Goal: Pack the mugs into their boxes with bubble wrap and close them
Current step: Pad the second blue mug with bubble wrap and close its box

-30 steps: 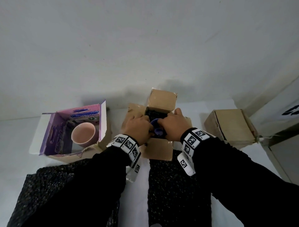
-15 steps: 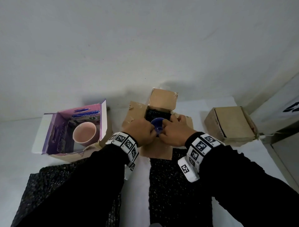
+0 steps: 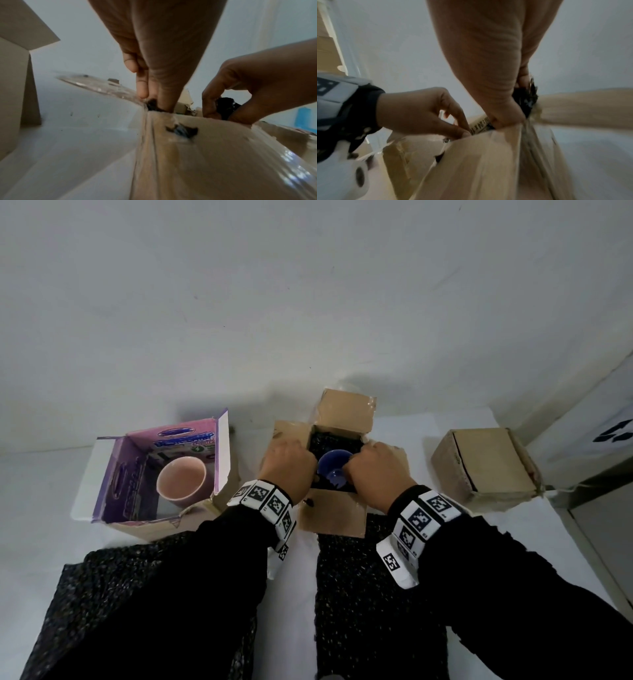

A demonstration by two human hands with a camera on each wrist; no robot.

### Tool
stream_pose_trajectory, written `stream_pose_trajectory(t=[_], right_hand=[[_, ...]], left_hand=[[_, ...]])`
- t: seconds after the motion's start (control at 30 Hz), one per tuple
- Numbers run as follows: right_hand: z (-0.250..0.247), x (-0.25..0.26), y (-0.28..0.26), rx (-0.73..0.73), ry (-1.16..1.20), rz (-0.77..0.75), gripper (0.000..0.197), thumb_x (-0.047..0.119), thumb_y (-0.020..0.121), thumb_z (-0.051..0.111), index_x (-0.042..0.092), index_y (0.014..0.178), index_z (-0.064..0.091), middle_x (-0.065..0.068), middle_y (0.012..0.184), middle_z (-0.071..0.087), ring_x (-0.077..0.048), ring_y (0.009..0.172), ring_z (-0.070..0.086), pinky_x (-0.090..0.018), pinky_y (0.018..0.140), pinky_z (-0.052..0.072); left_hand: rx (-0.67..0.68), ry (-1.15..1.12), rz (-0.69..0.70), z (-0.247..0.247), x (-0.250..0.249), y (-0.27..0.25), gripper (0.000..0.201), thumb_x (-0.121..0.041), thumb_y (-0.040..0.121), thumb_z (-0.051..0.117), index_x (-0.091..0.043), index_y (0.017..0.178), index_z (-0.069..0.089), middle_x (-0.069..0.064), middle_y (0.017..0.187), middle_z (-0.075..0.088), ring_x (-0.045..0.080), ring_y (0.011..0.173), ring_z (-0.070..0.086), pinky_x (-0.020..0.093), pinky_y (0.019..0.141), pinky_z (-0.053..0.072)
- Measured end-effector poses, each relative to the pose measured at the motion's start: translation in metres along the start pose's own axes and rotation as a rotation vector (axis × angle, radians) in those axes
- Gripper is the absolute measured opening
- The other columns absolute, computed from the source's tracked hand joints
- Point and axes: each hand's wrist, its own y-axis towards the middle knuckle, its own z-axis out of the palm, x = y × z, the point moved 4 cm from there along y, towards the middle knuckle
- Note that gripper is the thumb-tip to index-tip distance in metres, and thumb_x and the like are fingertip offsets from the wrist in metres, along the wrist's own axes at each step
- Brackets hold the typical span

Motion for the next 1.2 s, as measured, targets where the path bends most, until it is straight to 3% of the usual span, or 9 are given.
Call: stream_pose_trajectory(t=[0.13, 0.3, 0.43, 0.57, 0.77, 0.87, 0.97, 1.03, 1.2], right_hand=[[0.001, -0.008, -0.003, 0.097, 0.05, -0.001, 0.025, 0.039, 0.09, 0.049, 0.028, 0.091, 0.071, 0.002, 0.086, 0.06, -0.021, 0.104, 0.047, -0.04, 0.09, 0.026], [0.002, -0.013, -0.003, 0.114, 0.079, 0.055, 0.018, 0.034, 0.09, 0.055, 0.027, 0.094, 0.07, 0.006, 0.101, 0.062, -0.022, 0.112, 0.043, -0.04, 0.09, 0.026], [0.006, -0.011, 0.005, 0.005, 0.094, 0.143, 0.021, 0.037, 0.088, 0.059, 0.025, 0.104, 0.059, -0.002, 0.107, 0.059, -0.025, 0.099, 0.055, -0.04, 0.087, 0.039], [0.006, -0.004, 0.005, -0.023, 0.109, 0.14, 0.016, 0.026, 0.093, 0.052, 0.021, 0.102, 0.063, -0.006, 0.102, 0.062, -0.026, 0.091, 0.06, -0.037, 0.08, 0.043], [0.009, -0.012, 0.0, 0.018, 0.318, 0.003, 0.018, 0.015, 0.083, 0.062, 0.016, 0.101, 0.068, -0.007, 0.098, 0.066, -0.027, 0.094, 0.058, -0.036, 0.083, 0.044], [0.012, -0.017, -0.007, -0.032, 0.361, -0.04, 0.019, 0.032, 0.084, 0.061, 0.023, 0.101, 0.067, -0.001, 0.094, 0.065, -0.025, 0.107, 0.049, -0.04, 0.095, 0.036], [0.016, -0.02, -0.022, -0.131, 0.328, -0.064, 0.037, 0.063, 0.081, 0.047, 0.032, 0.1, 0.054, 0.006, 0.084, 0.055, -0.018, 0.096, 0.045, -0.045, 0.097, 0.031], [0.022, -0.02, -0.029, -0.061, 0.225, -0.112, 0.053, 0.075, 0.072, 0.052, 0.033, 0.103, 0.052, 0.01, 0.091, 0.058, -0.017, 0.1, 0.042, -0.043, 0.095, 0.028], [0.023, -0.013, -0.022, -0.036, 0.106, -0.066, 0.036, 0.054, 0.077, 0.065, 0.032, 0.105, 0.067, 0.009, 0.116, 0.057, -0.024, 0.118, 0.036, -0.043, 0.095, 0.019]], left_hand=[[-0.08, 0.061, 0.072, 0.006, -0.003, -0.007, 0.042, -0.047, 0.093, 0.04, -0.022, 0.091, 0.073, -0.003, 0.086, 0.064, 0.022, 0.109, 0.043, 0.042, 0.098, 0.025], [0.006, 0.072, 0.052, 0.003, -0.001, -0.001, 0.036, -0.058, 0.086, 0.052, -0.029, 0.1, 0.069, -0.005, 0.099, 0.065, 0.024, 0.116, 0.041, 0.045, 0.102, 0.025], [0.004, 0.033, 0.132, 0.002, -0.008, 0.002, 0.019, -0.044, 0.089, 0.057, -0.037, 0.105, 0.062, -0.009, 0.098, 0.06, 0.021, 0.103, 0.053, 0.04, 0.091, 0.033], [0.058, 0.103, 0.098, -0.009, -0.012, 0.0, 0.024, -0.032, 0.096, 0.048, -0.019, 0.08, 0.061, -0.004, 0.07, 0.045, 0.016, 0.072, 0.044, 0.031, 0.067, 0.038], [0.072, 0.171, 0.102, -0.007, -0.015, -0.003, 0.019, -0.024, 0.094, 0.051, -0.021, 0.076, 0.056, -0.003, 0.072, 0.054, 0.02, 0.074, 0.061, 0.031, 0.059, 0.037], [0.076, 0.142, 0.112, -0.003, -0.017, -0.003, 0.018, -0.027, 0.095, 0.051, -0.019, 0.082, 0.061, -0.003, 0.07, 0.048, 0.02, 0.076, 0.062, 0.031, 0.059, 0.039], [0.013, 0.033, 0.178, 0.003, -0.011, -0.005, 0.041, -0.05, 0.093, 0.042, -0.021, 0.075, 0.064, -0.005, 0.065, 0.054, 0.015, 0.062, 0.055, 0.031, 0.058, 0.042], [-0.028, -0.019, 0.277, 0.011, -0.004, -0.008, 0.046, -0.065, 0.084, 0.043, -0.026, 0.084, 0.067, -0.008, 0.078, 0.063, 0.016, 0.068, 0.058, 0.03, 0.065, 0.044], [-0.033, 0.087, 0.38, 0.019, 0.002, -0.016, 0.041, -0.06, 0.085, 0.052, -0.038, 0.119, 0.06, -0.011, 0.117, 0.058, 0.017, 0.103, 0.055, 0.031, 0.078, 0.031]])
